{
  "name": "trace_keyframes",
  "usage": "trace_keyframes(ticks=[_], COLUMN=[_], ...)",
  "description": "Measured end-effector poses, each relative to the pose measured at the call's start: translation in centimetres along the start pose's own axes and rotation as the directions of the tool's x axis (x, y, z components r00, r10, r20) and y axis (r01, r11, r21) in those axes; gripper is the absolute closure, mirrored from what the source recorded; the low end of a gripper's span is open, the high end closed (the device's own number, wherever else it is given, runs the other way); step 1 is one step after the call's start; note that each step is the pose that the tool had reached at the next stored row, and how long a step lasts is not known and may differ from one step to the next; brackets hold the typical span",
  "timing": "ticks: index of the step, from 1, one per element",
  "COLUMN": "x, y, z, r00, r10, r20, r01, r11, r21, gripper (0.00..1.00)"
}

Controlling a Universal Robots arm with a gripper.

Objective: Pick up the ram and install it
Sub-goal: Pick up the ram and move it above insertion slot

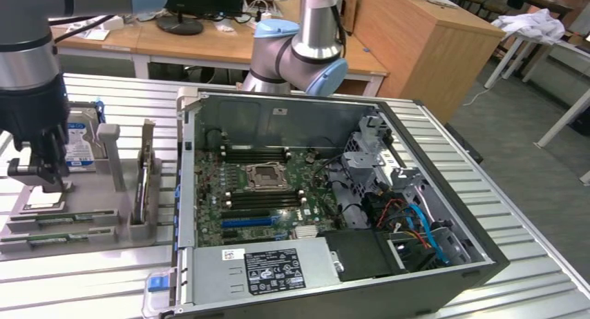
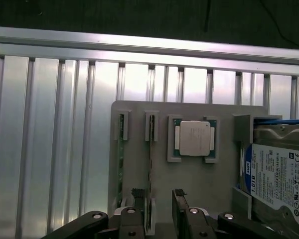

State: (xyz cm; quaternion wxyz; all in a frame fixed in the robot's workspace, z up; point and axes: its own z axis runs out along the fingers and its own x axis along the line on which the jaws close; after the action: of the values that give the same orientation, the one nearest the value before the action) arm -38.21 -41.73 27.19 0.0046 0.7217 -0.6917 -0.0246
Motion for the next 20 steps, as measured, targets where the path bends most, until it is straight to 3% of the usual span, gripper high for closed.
trace_keyframes(ticks=[20], x=[0.1], y=[-0.08], z=[1.98], r00=[1.0000], r10=[0.000], r20=[0.0007], r01=[0.000], r11=[1.0000], r21=[-0.0001], gripper=[0.64])
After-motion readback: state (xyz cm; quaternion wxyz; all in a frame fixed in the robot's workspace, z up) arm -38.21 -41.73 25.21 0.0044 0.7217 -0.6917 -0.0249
